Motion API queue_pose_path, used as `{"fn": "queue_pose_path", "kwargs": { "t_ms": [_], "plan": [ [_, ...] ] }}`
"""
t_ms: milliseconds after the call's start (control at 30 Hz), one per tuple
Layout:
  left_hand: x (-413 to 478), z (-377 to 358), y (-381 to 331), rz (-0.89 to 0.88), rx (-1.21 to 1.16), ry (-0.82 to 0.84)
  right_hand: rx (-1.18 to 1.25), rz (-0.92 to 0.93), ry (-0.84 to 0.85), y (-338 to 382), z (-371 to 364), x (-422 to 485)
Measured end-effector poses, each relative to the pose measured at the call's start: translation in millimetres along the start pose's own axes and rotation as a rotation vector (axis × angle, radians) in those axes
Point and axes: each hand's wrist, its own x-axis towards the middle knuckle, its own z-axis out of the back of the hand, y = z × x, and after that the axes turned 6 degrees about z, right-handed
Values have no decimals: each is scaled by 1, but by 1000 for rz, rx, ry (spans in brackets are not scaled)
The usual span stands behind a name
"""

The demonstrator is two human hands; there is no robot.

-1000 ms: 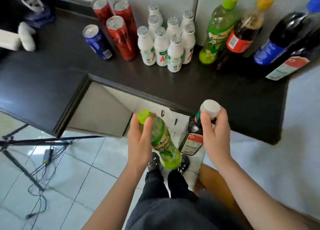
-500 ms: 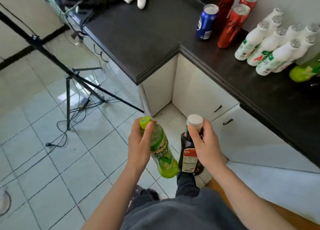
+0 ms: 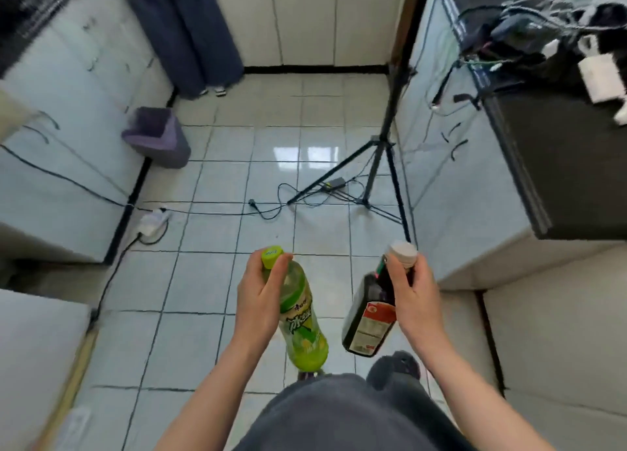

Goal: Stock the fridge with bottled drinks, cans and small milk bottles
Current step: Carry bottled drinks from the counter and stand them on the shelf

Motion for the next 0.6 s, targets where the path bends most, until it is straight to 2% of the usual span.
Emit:
{"fn": "queue_pose_path", "kwargs": {
  "t_ms": [267, 433, 600],
  "plan": [
    [-12, 117, 30, 96, -163, -443, -69, 113, 466, 41, -141, 19],
    [-12, 170, 53, 187, -278, -685, -82, 165, 627, 54, -234, 21],
    [13, 232, 60, 233, -330, -854, -85, 226, 796, 78, -337, 27]
  ]
}}
